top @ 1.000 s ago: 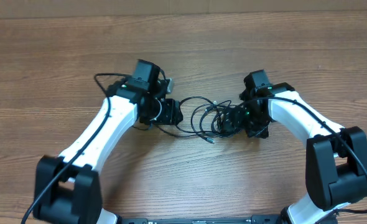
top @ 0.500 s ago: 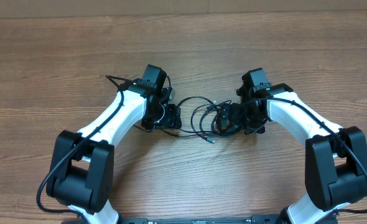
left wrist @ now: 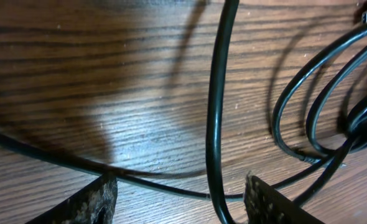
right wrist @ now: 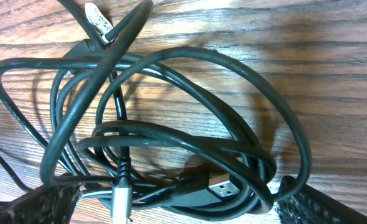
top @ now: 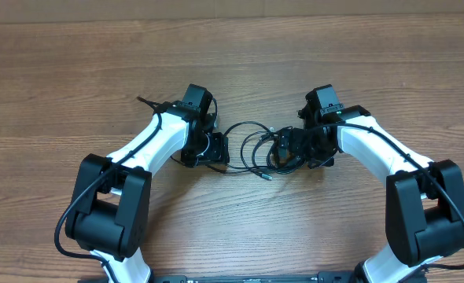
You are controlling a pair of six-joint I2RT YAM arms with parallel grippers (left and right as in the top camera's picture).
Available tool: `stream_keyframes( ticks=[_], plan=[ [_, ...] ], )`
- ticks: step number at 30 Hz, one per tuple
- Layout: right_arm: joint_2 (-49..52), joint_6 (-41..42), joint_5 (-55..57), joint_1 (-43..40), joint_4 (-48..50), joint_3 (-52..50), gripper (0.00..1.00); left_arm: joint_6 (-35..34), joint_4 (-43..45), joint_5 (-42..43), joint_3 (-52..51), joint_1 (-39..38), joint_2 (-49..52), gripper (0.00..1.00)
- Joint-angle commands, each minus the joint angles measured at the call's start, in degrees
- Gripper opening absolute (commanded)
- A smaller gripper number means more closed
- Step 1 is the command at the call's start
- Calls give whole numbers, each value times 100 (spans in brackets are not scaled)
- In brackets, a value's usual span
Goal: Untangle cables
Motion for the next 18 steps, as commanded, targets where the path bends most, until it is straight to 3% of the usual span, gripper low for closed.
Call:
stream_keyframes(
  ticks=[1, 18],
  plan=[
    [24, 0, -33, 15, 37, -33, 100, -142, 136, -63, 96, -87, 66, 66],
    [24, 0, -33, 15, 37, -33, 100, -361, 481, -87, 94, -455, 72, 68]
  ],
)
